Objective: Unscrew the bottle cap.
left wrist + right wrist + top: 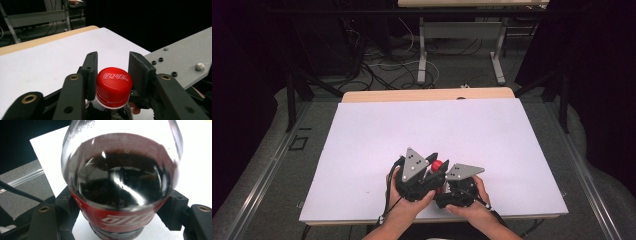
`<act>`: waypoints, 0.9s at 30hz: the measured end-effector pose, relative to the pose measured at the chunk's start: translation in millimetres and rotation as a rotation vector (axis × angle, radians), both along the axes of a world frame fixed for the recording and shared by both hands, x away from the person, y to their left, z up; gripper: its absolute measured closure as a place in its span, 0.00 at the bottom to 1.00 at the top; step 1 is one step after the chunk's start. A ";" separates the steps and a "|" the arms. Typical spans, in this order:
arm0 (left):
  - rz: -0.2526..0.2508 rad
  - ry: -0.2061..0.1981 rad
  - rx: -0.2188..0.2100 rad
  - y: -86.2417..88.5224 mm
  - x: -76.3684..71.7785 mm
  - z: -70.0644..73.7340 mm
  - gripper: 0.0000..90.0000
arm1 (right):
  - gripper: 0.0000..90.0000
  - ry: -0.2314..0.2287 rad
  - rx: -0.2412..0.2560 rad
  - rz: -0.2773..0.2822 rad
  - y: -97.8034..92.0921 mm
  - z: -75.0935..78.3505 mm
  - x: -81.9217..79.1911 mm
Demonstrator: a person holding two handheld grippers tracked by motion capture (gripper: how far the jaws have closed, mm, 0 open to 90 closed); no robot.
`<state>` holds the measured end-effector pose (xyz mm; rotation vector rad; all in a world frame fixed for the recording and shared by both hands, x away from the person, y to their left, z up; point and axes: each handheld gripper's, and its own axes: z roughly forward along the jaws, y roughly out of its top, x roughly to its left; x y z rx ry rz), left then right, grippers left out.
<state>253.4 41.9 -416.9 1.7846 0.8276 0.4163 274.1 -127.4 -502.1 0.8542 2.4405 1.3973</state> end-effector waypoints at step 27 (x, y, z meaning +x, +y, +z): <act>-0.583 0.045 -0.046 49.5 36.9 1.1 0.68 | 0.32 0.002 0.026 0.139 9.5 1.0 -7.9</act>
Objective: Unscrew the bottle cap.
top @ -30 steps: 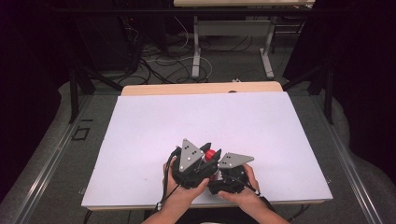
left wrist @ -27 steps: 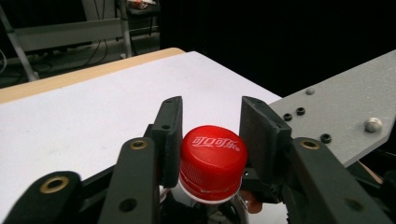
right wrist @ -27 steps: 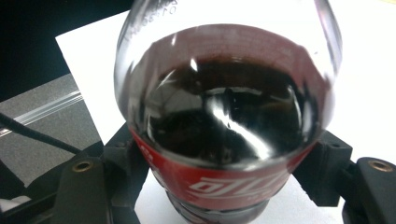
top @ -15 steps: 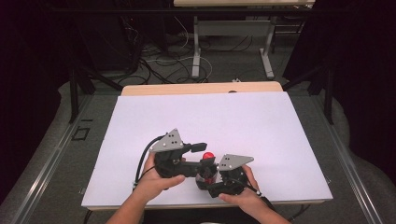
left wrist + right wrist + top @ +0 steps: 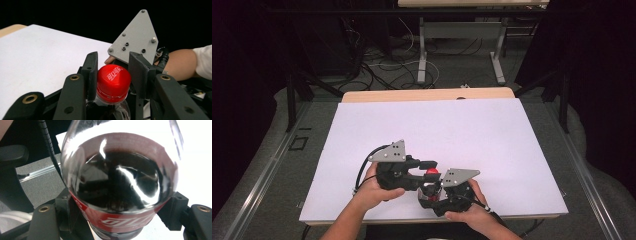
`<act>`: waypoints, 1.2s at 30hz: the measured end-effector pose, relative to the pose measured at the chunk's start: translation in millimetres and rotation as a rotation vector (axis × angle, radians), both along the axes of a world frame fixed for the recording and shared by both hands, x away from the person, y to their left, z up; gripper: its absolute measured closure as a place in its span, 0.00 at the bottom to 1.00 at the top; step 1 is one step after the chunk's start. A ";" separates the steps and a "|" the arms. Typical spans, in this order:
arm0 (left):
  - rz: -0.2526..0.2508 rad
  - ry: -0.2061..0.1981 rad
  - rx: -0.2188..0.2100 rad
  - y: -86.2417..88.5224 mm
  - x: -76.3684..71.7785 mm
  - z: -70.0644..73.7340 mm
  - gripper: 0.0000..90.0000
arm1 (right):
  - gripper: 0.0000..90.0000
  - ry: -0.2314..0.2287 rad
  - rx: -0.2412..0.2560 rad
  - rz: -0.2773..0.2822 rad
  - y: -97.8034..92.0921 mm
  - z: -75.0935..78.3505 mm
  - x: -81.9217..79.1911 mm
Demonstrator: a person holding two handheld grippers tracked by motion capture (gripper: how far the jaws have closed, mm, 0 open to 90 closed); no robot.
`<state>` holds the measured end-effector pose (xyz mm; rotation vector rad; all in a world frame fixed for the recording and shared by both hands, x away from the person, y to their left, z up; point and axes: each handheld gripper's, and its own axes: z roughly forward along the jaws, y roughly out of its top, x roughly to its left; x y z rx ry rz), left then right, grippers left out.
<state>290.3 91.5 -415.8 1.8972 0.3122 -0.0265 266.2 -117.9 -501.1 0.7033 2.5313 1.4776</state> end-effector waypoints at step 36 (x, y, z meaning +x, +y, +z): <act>0.193 -0.044 0.017 -11.4 -12.3 5.0 0.52 | 0.32 -0.035 -0.010 -0.097 -11.6 -0.3 8.0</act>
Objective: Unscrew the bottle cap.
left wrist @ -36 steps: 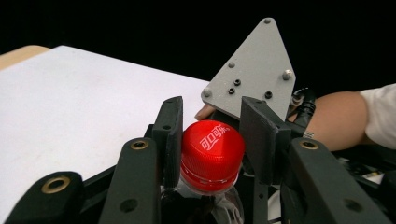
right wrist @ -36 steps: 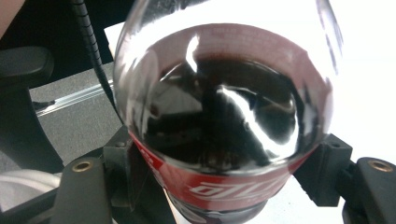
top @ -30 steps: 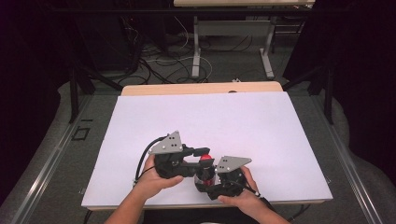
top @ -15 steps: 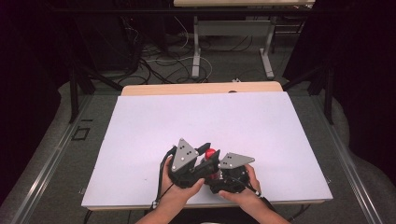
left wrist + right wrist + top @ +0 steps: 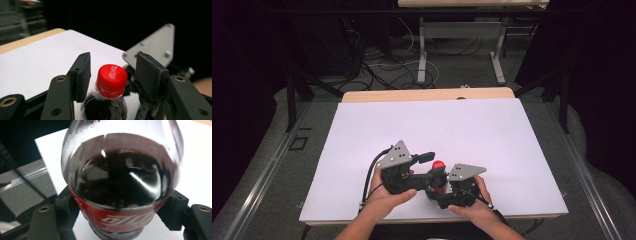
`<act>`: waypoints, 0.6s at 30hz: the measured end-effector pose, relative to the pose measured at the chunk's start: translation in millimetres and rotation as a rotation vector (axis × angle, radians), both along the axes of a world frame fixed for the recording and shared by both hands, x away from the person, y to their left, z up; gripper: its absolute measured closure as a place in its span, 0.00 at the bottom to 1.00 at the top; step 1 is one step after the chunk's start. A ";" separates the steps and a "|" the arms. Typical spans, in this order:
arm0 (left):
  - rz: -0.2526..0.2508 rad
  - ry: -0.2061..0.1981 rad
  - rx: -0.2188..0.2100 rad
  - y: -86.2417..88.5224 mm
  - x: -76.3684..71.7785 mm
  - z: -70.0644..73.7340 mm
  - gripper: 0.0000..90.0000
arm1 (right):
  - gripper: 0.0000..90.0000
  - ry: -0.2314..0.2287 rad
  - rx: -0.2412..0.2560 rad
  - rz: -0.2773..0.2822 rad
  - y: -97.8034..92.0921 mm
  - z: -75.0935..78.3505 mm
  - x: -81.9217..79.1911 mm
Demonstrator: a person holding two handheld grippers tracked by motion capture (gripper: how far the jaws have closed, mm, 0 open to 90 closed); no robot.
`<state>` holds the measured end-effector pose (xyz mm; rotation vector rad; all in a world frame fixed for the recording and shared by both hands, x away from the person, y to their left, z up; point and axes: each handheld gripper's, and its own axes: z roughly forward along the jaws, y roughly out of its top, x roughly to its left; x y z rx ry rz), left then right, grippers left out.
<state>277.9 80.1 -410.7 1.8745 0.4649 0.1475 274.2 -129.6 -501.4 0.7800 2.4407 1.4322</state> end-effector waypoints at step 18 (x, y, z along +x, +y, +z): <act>-0.069 -0.028 0.006 5.5 4.0 -8.0 0.68 | 0.32 0.010 -0.011 0.046 6.3 -0.2 -5.4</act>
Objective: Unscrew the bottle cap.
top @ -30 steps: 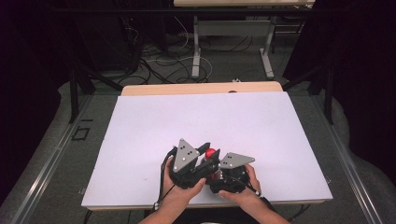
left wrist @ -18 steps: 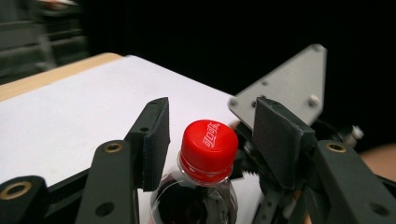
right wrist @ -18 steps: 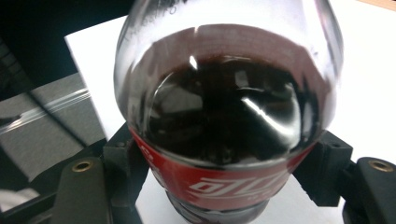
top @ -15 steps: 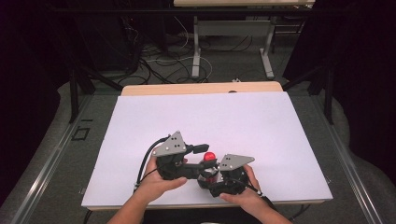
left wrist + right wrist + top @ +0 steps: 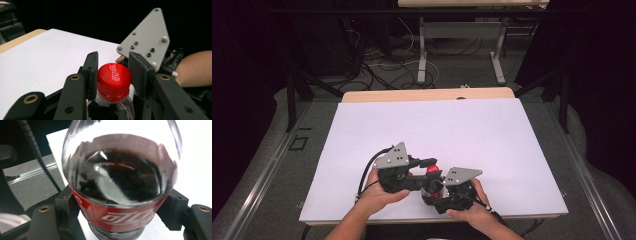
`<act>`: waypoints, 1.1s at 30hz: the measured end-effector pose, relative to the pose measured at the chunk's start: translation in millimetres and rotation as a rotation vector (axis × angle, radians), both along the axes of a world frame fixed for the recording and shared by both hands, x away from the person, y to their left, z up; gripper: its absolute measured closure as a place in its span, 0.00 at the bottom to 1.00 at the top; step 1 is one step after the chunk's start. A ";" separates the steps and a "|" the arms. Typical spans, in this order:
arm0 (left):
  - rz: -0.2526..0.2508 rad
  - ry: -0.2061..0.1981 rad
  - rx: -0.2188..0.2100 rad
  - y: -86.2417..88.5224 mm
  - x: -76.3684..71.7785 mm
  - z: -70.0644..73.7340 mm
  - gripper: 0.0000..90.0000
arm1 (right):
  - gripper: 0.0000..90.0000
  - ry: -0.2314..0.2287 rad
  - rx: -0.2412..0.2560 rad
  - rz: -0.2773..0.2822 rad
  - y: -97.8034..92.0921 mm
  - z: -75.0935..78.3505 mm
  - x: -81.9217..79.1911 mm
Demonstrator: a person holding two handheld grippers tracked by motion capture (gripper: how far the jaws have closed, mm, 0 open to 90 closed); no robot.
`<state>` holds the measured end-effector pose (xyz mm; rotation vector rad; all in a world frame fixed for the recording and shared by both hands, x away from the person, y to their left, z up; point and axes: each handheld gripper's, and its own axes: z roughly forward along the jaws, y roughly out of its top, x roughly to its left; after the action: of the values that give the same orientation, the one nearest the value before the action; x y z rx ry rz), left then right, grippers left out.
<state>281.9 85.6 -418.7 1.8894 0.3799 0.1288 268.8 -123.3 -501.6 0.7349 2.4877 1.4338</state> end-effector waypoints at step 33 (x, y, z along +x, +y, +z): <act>0.182 0.043 -0.029 -7.1 -10.2 8.2 0.42 | 0.32 0.008 0.013 -0.079 -4.9 -0.9 3.8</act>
<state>271.8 78.5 -410.5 1.8297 0.5802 0.2032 272.6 -128.2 -502.5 0.8331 2.4281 1.4232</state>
